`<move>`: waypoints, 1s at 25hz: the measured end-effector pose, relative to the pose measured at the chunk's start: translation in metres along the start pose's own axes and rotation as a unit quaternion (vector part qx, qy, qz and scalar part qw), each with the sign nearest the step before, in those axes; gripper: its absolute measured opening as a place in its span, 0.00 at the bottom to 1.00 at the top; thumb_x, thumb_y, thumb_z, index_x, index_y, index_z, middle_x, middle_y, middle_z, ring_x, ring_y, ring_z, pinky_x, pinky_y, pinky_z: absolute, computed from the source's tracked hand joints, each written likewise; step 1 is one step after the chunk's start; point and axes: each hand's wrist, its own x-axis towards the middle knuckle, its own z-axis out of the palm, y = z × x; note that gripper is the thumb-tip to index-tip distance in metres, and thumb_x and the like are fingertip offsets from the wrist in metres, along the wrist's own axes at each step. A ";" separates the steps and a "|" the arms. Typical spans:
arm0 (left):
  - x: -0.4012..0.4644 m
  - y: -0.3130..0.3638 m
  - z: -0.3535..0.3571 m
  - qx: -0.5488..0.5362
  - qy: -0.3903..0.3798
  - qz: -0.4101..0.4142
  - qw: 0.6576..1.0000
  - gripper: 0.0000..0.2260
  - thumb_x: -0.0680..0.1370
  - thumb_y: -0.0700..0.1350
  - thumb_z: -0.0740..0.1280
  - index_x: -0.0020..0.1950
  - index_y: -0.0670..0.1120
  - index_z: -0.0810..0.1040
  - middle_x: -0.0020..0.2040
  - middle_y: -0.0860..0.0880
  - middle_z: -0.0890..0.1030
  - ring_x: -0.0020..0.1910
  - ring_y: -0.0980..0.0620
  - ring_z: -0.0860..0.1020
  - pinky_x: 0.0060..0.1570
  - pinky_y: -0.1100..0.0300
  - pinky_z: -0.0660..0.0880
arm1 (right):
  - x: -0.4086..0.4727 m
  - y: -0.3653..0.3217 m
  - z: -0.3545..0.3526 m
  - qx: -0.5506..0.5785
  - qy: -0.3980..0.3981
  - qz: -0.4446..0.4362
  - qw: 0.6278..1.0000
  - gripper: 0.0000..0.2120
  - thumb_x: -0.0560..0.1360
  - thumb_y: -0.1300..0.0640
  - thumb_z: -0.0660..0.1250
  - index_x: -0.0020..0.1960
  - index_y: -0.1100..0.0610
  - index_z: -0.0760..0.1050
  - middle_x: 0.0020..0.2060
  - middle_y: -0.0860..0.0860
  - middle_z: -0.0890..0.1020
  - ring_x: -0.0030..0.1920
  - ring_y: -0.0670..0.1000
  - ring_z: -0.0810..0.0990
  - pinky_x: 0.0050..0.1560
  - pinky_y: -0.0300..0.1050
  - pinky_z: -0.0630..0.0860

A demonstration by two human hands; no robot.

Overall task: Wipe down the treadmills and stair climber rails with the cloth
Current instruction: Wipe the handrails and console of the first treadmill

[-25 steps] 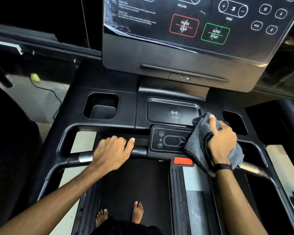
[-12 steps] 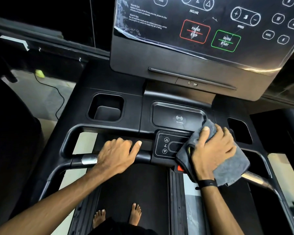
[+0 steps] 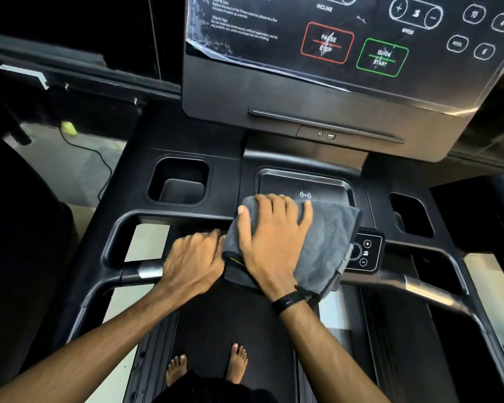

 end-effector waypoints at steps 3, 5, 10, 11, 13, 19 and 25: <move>-0.004 0.000 -0.001 -0.031 0.023 -0.004 0.999 0.12 0.80 0.52 0.49 0.40 0.51 0.65 0.33 0.46 0.79 0.30 0.40 0.78 0.33 0.56 0.63 | -0.014 0.012 0.000 0.030 0.007 -0.046 0.998 0.20 0.81 0.39 0.55 0.63 0.50 0.74 0.62 0.47 0.77 0.68 0.52 0.71 0.77 0.61 0.52; -0.005 0.000 -0.001 -0.037 0.024 -0.014 0.999 0.12 0.80 0.52 0.48 0.40 0.51 0.64 0.32 0.49 0.77 0.30 0.41 0.76 0.34 0.55 0.63 | -0.021 0.030 -0.004 0.033 0.012 -0.063 0.997 0.23 0.81 0.38 0.54 0.67 0.50 0.72 0.68 0.48 0.74 0.72 0.52 0.68 0.78 0.61 0.51; -0.005 -0.001 -0.001 -0.033 0.024 -0.023 0.999 0.14 0.80 0.53 0.47 0.39 0.51 0.65 0.30 0.54 0.71 0.29 0.44 0.73 0.34 0.56 0.61 | -0.004 0.082 -0.015 0.013 0.026 0.013 1.000 0.21 0.81 0.35 0.50 0.58 0.47 0.75 0.57 0.45 0.79 0.63 0.51 0.74 0.77 0.57 0.53; -0.005 -0.001 -0.001 -0.033 0.026 -0.022 0.999 0.14 0.80 0.53 0.47 0.39 0.51 0.65 0.30 0.53 0.73 0.29 0.44 0.74 0.34 0.56 0.62 | 0.000 0.094 -0.017 0.012 0.036 0.035 0.999 0.21 0.81 0.35 0.50 0.55 0.47 0.75 0.52 0.46 0.80 0.59 0.51 0.75 0.76 0.58 0.55; -0.005 0.000 -0.001 -0.034 0.024 -0.021 0.999 0.15 0.80 0.53 0.47 0.40 0.50 0.66 0.31 0.51 0.77 0.30 0.43 0.76 0.33 0.56 0.62 | 0.007 0.120 -0.022 0.014 0.062 0.081 0.995 0.20 0.81 0.38 0.54 0.48 0.50 0.77 0.44 0.49 0.81 0.53 0.54 0.76 0.72 0.59 0.61; -0.005 -0.001 -0.001 -0.040 0.014 -0.022 0.999 0.18 0.80 0.55 0.46 0.41 0.48 0.69 0.33 0.49 0.80 0.32 0.40 0.78 0.33 0.53 0.68 | 0.007 0.192 -0.038 0.196 0.078 0.343 0.915 0.28 0.79 0.34 0.55 0.36 0.56 0.70 0.30 0.50 0.76 0.35 0.54 0.71 0.43 0.52 0.70; -0.004 0.003 -0.003 -0.049 0.017 -0.015 0.999 0.17 0.80 0.54 0.47 0.40 0.49 0.68 0.32 0.48 0.78 0.30 0.41 0.78 0.31 0.53 0.70 | -0.015 0.189 -0.031 0.142 0.117 0.335 0.924 0.25 0.83 0.40 0.54 0.41 0.58 0.75 0.37 0.58 0.81 0.41 0.63 0.77 0.44 0.51 0.68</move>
